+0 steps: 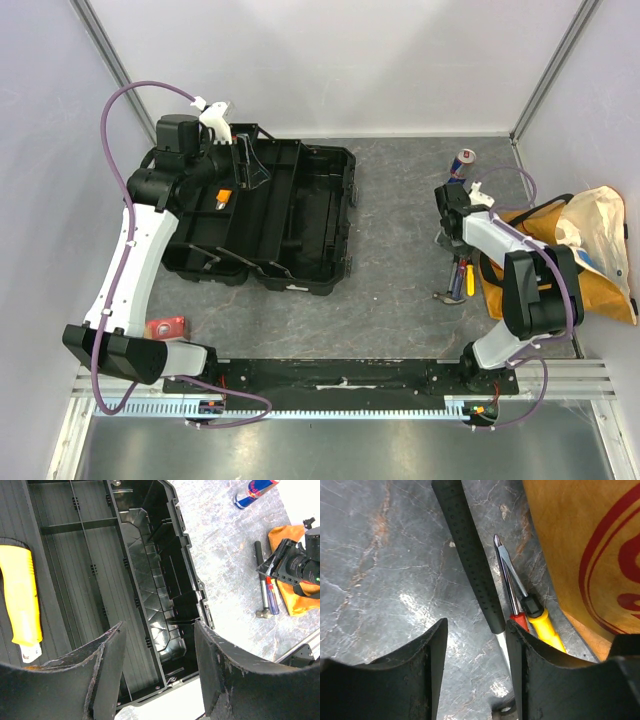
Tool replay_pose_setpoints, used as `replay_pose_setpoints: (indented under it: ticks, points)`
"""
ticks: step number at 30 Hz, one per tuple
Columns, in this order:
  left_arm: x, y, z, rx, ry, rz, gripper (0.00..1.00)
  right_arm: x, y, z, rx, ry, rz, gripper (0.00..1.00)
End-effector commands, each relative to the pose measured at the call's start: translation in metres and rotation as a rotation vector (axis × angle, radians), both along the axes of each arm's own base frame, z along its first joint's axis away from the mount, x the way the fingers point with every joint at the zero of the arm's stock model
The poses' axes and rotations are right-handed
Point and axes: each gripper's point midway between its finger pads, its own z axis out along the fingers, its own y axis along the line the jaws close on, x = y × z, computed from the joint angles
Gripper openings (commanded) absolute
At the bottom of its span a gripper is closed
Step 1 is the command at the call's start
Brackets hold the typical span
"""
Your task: Pack the tool kit
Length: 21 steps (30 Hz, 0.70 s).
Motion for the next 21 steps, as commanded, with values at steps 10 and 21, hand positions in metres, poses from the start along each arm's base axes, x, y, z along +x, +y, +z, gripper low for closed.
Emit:
replay_pose_setpoints:
  ticks: [10,21]
  points:
    - [0.005,-0.004,0.008,-0.031,-0.024,0.000,0.62,-0.002,-0.002,-0.051,0.134,0.069,0.024,0.52]
    - [0.009,-0.004,0.006,-0.030,-0.019,0.001,0.62,0.006,0.027,-0.057,0.278,0.071,0.156,0.00]
